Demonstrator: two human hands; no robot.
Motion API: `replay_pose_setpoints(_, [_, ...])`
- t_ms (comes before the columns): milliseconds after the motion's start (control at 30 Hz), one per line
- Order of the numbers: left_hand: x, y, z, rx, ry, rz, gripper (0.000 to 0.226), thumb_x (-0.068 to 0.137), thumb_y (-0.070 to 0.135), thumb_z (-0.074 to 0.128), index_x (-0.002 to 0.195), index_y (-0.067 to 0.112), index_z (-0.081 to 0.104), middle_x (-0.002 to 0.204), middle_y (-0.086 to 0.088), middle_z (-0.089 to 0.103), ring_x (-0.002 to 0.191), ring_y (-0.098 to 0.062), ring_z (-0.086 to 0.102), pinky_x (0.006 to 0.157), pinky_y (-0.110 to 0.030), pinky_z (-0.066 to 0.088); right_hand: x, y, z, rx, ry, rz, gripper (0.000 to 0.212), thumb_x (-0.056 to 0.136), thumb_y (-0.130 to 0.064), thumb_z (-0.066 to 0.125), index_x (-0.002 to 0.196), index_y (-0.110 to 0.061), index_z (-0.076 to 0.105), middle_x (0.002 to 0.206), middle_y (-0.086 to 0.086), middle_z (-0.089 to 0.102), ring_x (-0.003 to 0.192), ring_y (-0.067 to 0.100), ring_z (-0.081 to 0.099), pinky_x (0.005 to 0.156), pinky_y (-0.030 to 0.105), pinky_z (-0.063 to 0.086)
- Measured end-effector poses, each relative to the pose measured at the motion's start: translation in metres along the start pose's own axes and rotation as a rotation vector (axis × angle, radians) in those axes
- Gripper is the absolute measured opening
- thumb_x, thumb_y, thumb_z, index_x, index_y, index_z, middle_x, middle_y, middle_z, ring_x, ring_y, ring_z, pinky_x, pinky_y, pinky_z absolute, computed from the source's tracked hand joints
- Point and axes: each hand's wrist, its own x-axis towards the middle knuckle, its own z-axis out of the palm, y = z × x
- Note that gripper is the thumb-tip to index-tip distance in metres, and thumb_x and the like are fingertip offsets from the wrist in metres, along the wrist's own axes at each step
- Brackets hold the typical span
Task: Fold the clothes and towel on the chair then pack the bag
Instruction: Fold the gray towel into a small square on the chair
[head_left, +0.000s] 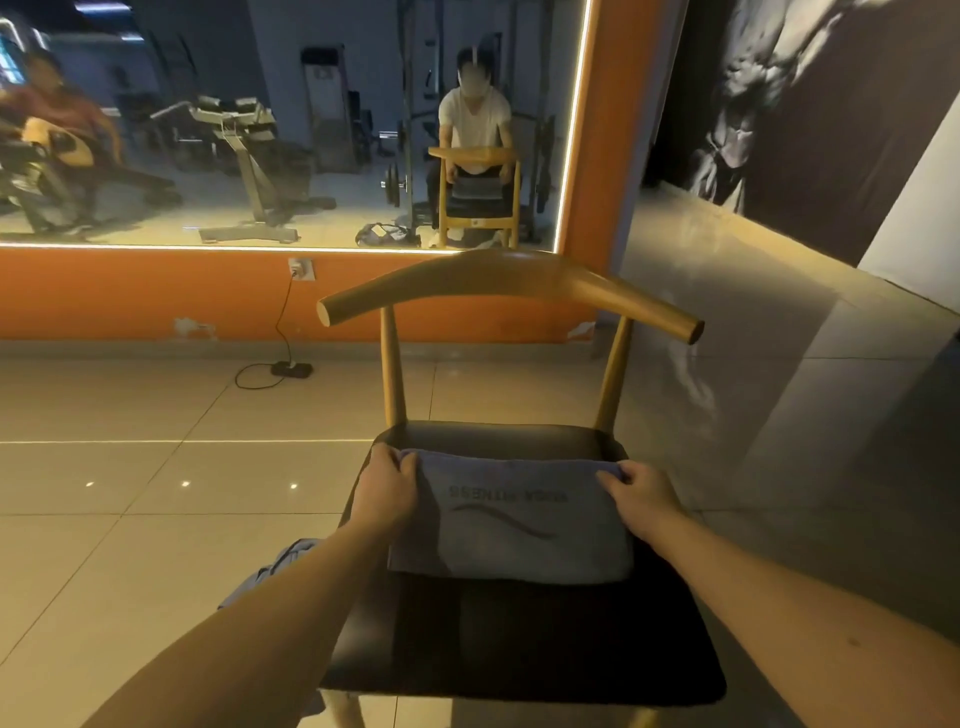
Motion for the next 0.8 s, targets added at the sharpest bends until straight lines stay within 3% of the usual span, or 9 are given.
replay_pose_setpoints(167, [0.032, -0.020, 0.021, 0.215, 0.024, -0.028, 0.018, 0.105, 0.036, 0.052, 0.113, 0.020, 0.052, 0.096, 0.003, 0.063, 0.082, -0.009, 0.061, 0.063, -0.024, 0.043, 0.044, 0.014, 0.022, -0.066, -0.005, 0.074, 0.017, 0.097, -0.027, 0.066, 0.089, -0.014, 0.073, 0.087, 0.011, 0.073, 0.084, 0.029, 0.070, 0.080, 0.048, 0.059])
replay_pose_setpoints(300, [0.040, -0.041, 0.029, 0.340, 0.028, -0.008, 0.021, 0.104, 0.040, 0.052, 0.112, 0.021, 0.056, 0.095, 0.003, 0.064, 0.086, -0.012, 0.062, 0.076, -0.032, 0.049, 0.054, 0.021, 0.030, -0.121, -0.051, 0.129, 0.018, 0.098, -0.030, 0.064, 0.090, -0.015, 0.070, 0.089, 0.008, 0.071, 0.083, 0.022, 0.068, 0.075, 0.036, 0.057])
replay_pose_setpoints(467, [0.034, -0.036, 0.030, 0.329, 0.108, 0.033, 0.026, 0.103, 0.043, 0.054, 0.118, 0.021, 0.054, 0.099, 0.003, 0.065, 0.087, -0.011, 0.062, 0.082, -0.037, 0.054, 0.055, 0.019, 0.034, -0.140, -0.006, 0.178, 0.024, 0.098, -0.037, 0.063, 0.093, -0.014, 0.068, 0.094, 0.008, 0.071, 0.083, 0.019, 0.066, 0.080, 0.038, 0.057])
replay_pose_setpoints(567, [0.018, -0.023, 0.029, 0.400, 0.202, 0.174, 0.039, 0.101, 0.041, 0.057, 0.133, 0.019, 0.051, 0.125, 0.000, 0.060, 0.110, -0.015, 0.058, 0.096, -0.039, 0.050, 0.040, 0.007, 0.033, -0.365, 0.176, 0.052, 0.030, 0.100, -0.039, 0.058, 0.119, -0.015, 0.059, 0.113, 0.002, 0.065, 0.094, 0.016, 0.061, 0.078, 0.033, 0.050])
replay_pose_setpoints(633, [0.001, -0.020, 0.036, 0.560, 0.105, 0.327, 0.045, 0.101, 0.043, 0.055, 0.140, 0.021, 0.049, 0.146, 0.000, 0.050, 0.133, -0.018, 0.047, 0.112, -0.039, 0.040, 0.025, 0.004, 0.040, -0.479, 0.213, -0.147, 0.045, 0.100, -0.035, 0.058, 0.140, -0.017, 0.050, 0.135, 0.003, 0.057, 0.120, 0.020, 0.056, 0.093, 0.034, 0.049])
replay_pose_setpoints(700, [-0.016, -0.023, 0.046, 0.662, -0.062, 0.406, 0.053, 0.103, 0.050, 0.047, 0.149, 0.024, 0.043, 0.161, 0.002, 0.036, 0.150, -0.018, 0.030, 0.123, -0.039, 0.023, 0.009, 0.007, 0.053, -0.584, 0.101, -0.300, 0.056, 0.101, -0.037, 0.055, 0.151, -0.017, 0.039, 0.156, 0.003, 0.041, 0.145, 0.020, 0.037, 0.116, 0.035, 0.034])
replay_pose_setpoints(800, [-0.024, -0.037, 0.057, 0.794, -0.248, 0.407, 0.072, 0.103, 0.065, 0.027, 0.163, 0.027, 0.017, 0.172, 0.002, 0.004, 0.158, -0.018, -0.003, 0.127, -0.041, -0.002, -0.002, 0.023, 0.066, -0.813, -0.096, -0.377, 0.070, 0.104, -0.051, 0.038, 0.161, -0.017, 0.015, 0.169, 0.002, 0.008, 0.156, 0.018, 0.001, 0.123, 0.035, -0.001])
